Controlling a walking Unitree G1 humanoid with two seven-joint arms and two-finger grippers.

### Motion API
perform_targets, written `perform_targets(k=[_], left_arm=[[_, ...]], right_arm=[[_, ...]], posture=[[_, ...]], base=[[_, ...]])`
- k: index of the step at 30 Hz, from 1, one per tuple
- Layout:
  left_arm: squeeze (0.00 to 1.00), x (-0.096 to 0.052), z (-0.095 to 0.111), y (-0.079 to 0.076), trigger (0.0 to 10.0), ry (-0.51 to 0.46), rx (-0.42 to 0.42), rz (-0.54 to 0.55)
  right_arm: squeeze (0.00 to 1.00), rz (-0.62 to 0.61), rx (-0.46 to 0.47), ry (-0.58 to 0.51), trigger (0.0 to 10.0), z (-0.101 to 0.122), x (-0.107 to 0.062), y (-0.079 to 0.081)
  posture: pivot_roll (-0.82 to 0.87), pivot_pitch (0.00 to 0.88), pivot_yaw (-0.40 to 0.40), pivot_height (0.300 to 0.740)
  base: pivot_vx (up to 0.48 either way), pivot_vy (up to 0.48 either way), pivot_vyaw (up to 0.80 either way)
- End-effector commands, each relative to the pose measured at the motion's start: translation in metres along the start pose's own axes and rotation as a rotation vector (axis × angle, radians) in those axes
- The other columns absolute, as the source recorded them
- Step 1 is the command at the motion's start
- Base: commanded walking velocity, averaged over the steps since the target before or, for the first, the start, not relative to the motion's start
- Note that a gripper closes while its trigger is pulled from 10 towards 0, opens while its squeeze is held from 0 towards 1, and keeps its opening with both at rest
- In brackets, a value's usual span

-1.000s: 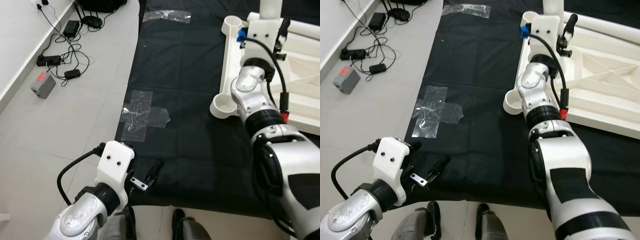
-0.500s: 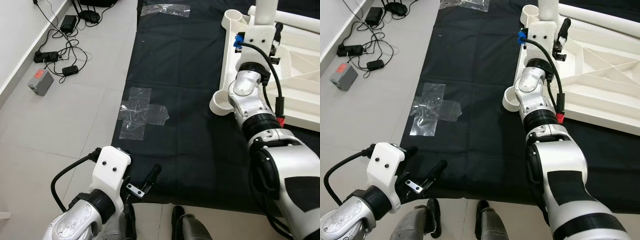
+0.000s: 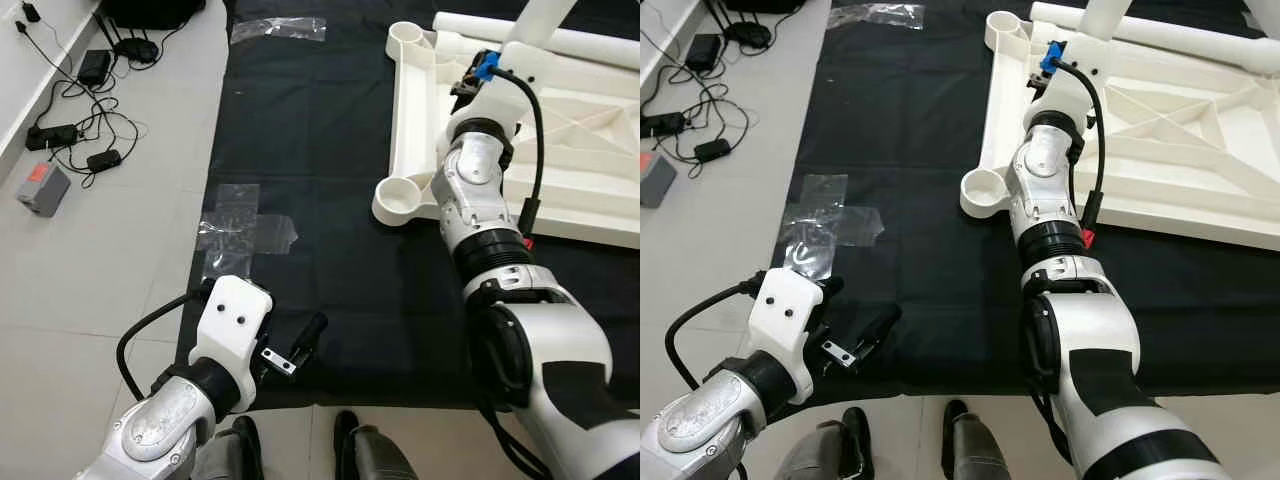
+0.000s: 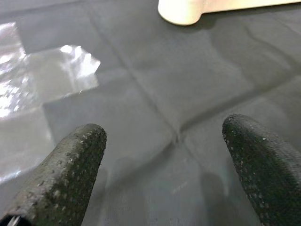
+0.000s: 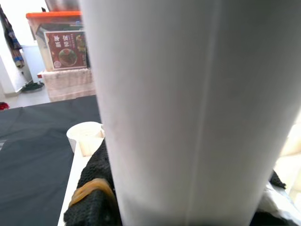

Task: Building children table

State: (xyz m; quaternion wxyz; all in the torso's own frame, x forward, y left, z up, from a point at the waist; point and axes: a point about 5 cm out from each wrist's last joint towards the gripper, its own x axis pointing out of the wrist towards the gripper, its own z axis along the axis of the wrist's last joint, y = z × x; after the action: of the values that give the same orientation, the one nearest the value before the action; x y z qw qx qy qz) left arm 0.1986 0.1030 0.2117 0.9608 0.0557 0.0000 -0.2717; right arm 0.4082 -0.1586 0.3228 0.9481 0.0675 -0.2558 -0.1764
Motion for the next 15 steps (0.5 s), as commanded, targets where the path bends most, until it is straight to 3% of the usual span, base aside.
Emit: perform_targets(k=[1,8,9,10,12,14,15], left_arm=[[0.0,0.0,-0.003,0.002,10.0,0.01,0.008,0.002],[0.0,0.01,-0.002,0.007,10.0,-0.016,0.031,0.001],[0.0,0.011,-0.002,0.007,10.0,-0.019,0.032,0.001],[0.0,0.011,-0.002,0.007,10.0,-0.019,0.032,0.001],[0.0,0.015,-0.003,0.009,10.0,-0.022,0.036,0.007],[0.0,0.017,-0.003,0.011,10.0,-0.025,0.04,0.009],[0.0,0.017,-0.003,0.011,10.0,-0.025,0.04,0.009]], right_arm=[[0.0,0.041,0.01,0.229,0.0,-0.046,-0.025,0.01],[0.0,0.085,0.082,0.257,0.0,-0.041,-0.042,0.024],[0.0,0.124,0.101,0.262,0.0,-0.039,-0.054,0.033],[0.0,0.124,0.101,0.262,0.0,-0.039,-0.054,0.033],[0.0,0.239,0.143,0.293,0.0,-0.038,-0.084,0.05],[0.0,0.296,0.182,0.321,0.0,-0.037,-0.103,0.058],[0.0,0.296,0.182,0.321,0.0,-0.037,-0.103,0.058]], posture=[[0.12,0.378,-0.053,0.74],[0.1,0.36,-0.054,0.74],[0.09,0.354,-0.06,0.74],[0.09,0.354,-0.06,0.74],[0.09,0.342,-0.063,0.74],[0.08,0.338,-0.065,0.74],[0.08,0.338,-0.065,0.74]], base=[[0.0,0.0,0.0],[0.0,0.0,0.0],[0.0,0.0,0.0],[0.0,0.0,0.0],[0.0,0.0,0.0],[0.0,0.0,0.0],[0.0,0.0,0.0]])
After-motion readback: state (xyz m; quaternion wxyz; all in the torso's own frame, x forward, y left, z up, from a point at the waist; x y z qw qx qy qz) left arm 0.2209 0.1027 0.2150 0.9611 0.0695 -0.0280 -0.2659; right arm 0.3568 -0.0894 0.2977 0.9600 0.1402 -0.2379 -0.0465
